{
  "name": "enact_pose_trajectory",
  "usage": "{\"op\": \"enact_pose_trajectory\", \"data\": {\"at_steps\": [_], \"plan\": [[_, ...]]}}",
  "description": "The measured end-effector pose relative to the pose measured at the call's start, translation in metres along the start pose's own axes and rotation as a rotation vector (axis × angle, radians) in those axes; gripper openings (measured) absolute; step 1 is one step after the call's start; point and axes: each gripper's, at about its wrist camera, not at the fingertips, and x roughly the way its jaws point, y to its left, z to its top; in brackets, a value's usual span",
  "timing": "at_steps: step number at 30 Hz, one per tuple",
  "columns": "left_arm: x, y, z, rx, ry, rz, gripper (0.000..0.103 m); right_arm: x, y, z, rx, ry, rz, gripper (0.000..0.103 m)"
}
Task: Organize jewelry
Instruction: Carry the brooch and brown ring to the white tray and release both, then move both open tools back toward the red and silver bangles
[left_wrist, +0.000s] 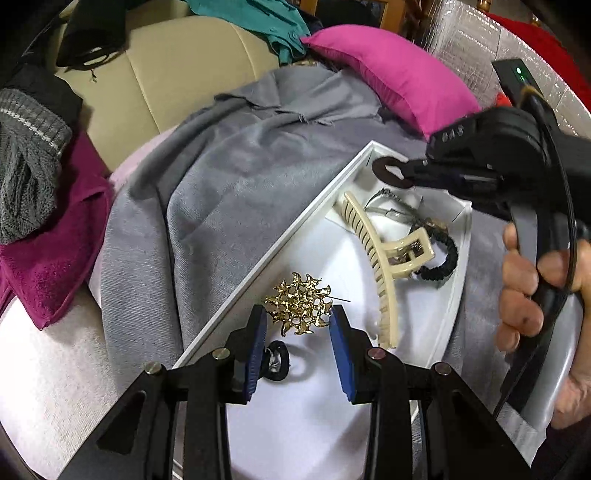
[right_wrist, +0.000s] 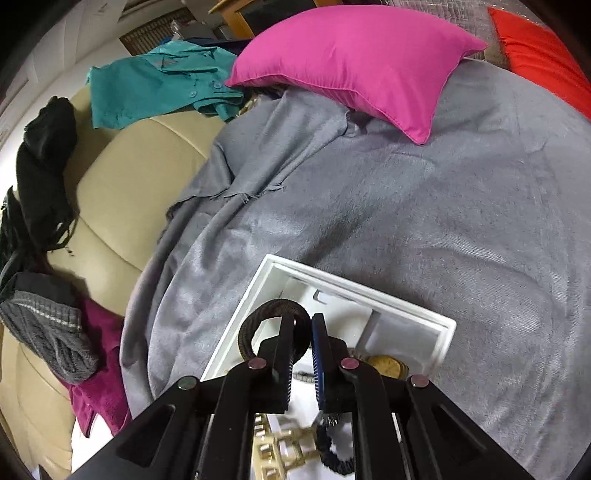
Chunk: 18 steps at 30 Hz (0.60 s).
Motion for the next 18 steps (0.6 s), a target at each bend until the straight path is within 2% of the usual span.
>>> {"op": "enact_pose_trajectory", "data": {"at_steps": [4, 11, 13, 18], "plan": [[0.007, 0.001, -0.001, -0.002, 0.033, 0.007, 0.036, 0.012, 0.002, 0.006, 0.012, 0.023, -0.005, 0.011], [0.013, 0.007, -0.001, -0.022, 0.055, 0.043, 0.036, 0.014, 0.003, 0.009, 0.028, 0.036, -0.005, 0.017], [0.014, 0.007, -0.001, -0.019, 0.062, 0.031, 0.036, 0.011, 0.002, 0.008, 0.026, 0.033, 0.002, 0.026], [0.006, 0.008, -0.001, -0.033, 0.032, 0.023, 0.038, -0.010, -0.004, 0.002, 0.017, 0.000, 0.041, 0.028]]}}
